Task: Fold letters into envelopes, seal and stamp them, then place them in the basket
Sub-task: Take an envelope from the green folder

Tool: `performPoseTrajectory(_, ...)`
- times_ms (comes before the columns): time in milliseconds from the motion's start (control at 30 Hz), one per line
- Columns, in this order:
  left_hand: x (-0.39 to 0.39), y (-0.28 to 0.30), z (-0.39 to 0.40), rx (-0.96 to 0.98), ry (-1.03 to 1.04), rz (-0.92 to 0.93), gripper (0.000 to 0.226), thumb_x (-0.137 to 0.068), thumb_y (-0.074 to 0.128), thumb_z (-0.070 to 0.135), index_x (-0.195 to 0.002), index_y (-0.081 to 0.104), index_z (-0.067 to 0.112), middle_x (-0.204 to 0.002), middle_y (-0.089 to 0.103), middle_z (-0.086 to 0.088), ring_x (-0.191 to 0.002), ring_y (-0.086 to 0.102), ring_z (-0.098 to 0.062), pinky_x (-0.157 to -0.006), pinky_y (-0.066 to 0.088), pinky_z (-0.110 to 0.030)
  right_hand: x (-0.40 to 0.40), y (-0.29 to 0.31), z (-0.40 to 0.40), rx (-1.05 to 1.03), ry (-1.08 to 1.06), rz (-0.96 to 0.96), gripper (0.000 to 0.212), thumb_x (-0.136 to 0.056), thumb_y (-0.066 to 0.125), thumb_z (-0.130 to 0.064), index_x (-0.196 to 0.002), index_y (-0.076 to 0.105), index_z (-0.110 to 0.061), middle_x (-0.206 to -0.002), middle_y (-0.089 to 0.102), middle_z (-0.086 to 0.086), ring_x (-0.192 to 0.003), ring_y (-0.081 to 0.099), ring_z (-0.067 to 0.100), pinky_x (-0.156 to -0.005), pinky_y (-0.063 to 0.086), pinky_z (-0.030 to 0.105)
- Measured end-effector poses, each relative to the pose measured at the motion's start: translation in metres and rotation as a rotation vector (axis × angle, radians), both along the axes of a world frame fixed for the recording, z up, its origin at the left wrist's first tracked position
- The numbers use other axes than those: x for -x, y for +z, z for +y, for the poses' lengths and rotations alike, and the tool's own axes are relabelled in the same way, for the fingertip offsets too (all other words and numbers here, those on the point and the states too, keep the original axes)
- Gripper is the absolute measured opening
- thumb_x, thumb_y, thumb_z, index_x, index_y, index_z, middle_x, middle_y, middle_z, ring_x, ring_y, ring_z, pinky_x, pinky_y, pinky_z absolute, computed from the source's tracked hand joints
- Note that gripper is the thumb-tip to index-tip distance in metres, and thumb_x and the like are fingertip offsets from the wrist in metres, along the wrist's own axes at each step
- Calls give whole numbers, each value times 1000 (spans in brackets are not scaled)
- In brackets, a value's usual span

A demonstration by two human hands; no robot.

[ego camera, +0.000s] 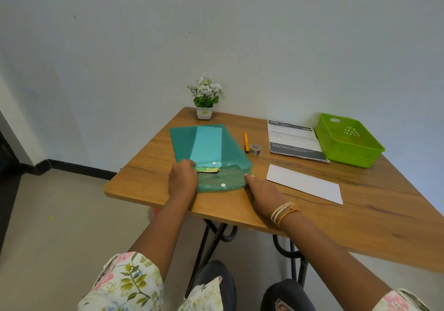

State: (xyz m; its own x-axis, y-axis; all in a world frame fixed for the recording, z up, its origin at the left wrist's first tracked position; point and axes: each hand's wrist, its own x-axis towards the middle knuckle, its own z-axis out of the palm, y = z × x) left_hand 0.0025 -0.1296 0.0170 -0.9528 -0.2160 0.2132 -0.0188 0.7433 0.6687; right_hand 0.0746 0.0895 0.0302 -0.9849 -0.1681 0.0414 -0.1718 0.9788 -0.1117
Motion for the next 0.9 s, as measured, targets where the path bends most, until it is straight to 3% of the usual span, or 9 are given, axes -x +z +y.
performPoseTrajectory(133,-2,-2,2,61,-5,125,21,-91,59,10,-110,67,9,-99,69,-16,-89,63,-33,-69,47,-36,1,-4,0,-38,40,7,40,-99,40,-19,-138,34,-22,-139,50,13,-113,58,28,-92,51,40)
performPoseTrajectory(233,-9,-9,-1,165,-44,265,7,-93,54,8,-99,58,9,-78,66,-13,-67,59,-32,-54,43,-35,2,-5,-4,-171,92,-2,52,-102,34,-27,-150,16,-39,-152,33,16,-127,49,34,-101,45,43)
performPoseTrajectory(333,-9,-6,-2,209,-40,291,14,-86,45,-1,-82,44,12,-69,54,-6,-57,49,-26,-47,34,-31,7,-2,-9,-300,121,17,46,-104,23,-38,-149,13,-44,-151,33,21,-128,46,38,-104,41,44)
performPoseTrajectory(467,-7,-10,1,238,-48,201,12,-84,52,-2,-73,55,3,-80,53,-11,-69,53,-29,-53,41,-37,7,1,-11,-347,129,9,45,-103,19,-41,-148,17,-43,-146,38,22,-121,52,38,-103,41,45)
performPoseTrajectory(567,-6,-11,4,225,-35,174,12,-89,51,2,-90,63,3,-93,57,-14,-86,53,-29,-67,45,-42,9,1,-12,-317,130,20,44,-103,19,-42,-146,24,-42,-133,51,18,-111,57,34,-100,42,45)
performPoseTrajectory(633,-3,-14,4,289,-53,213,25,-85,55,6,-106,68,9,-103,62,-12,-94,56,-29,-76,44,-39,11,3,-14,-280,113,44,42,-102,22,-43,-143,34,-42,-118,61,12,-102,61,30,-95,43,42)
performPoseTrajectory(733,0,-14,2,241,-105,185,43,-83,61,23,-125,62,16,-128,58,-8,-116,54,-25,-94,43,-41,15,6,-22,-216,76,62,37,-100,36,-37,-134,50,-39,-107,68,6,-96,63,26,-89,47,38)
performPoseTrajectory(900,0,-12,0,121,-175,130,49,-80,67,31,-126,52,19,-124,56,0,-115,52,-20,-88,47,-34,28,9,-39,55,-82,54,30,-90,49,-19,-113,69,-22,-106,70,9,-96,64,28,-82,54,37)
